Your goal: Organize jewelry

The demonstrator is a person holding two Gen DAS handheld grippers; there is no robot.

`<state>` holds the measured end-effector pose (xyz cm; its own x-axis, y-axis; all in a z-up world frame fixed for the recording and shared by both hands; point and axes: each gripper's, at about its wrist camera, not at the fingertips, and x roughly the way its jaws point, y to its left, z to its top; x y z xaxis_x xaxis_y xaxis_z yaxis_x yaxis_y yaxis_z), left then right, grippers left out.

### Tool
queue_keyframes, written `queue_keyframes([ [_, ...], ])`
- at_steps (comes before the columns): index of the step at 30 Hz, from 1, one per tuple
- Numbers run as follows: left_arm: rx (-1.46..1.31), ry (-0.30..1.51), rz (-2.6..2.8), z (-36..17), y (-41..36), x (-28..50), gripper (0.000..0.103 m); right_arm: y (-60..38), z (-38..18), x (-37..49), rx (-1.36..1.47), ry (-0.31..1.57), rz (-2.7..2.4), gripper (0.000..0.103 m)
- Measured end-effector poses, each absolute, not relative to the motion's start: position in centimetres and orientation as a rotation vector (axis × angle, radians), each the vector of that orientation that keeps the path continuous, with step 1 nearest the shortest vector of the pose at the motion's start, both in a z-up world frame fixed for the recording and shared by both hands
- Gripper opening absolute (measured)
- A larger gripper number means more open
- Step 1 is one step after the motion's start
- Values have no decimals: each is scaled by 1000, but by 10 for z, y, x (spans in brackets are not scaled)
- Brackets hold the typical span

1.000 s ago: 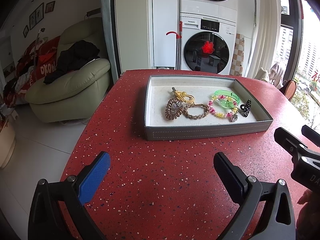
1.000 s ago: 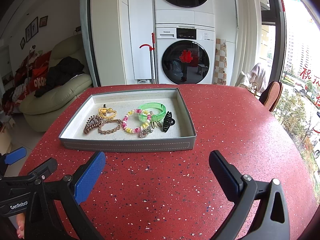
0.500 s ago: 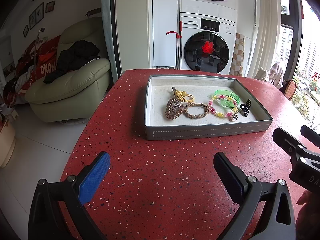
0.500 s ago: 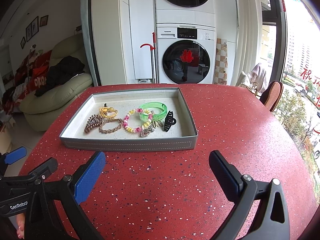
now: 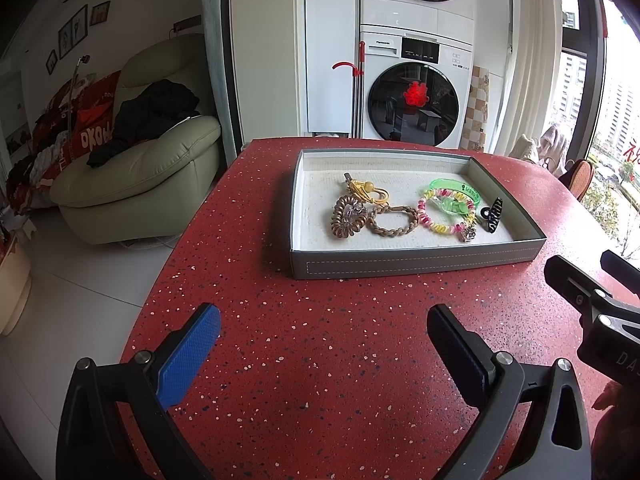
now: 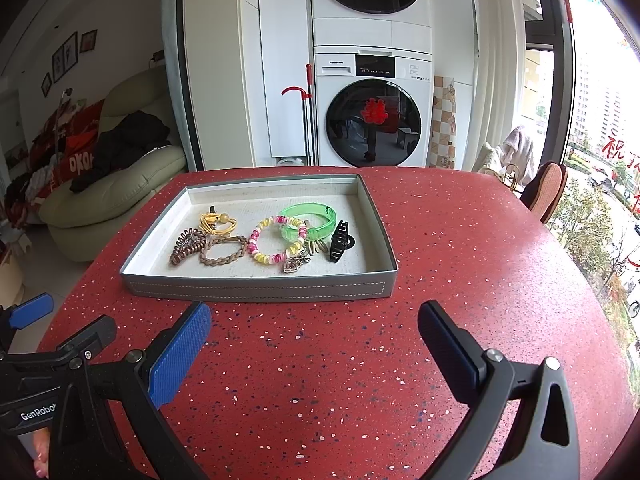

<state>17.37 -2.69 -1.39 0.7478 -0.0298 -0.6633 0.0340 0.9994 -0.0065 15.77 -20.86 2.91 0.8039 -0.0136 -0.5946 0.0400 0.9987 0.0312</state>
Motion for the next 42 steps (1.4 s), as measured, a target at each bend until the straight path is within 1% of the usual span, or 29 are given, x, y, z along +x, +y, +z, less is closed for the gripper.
queue_keyframes([
  [42,-4,739,-40,-15,-26,174,103,-206,29,157,44,637,-25,103],
])
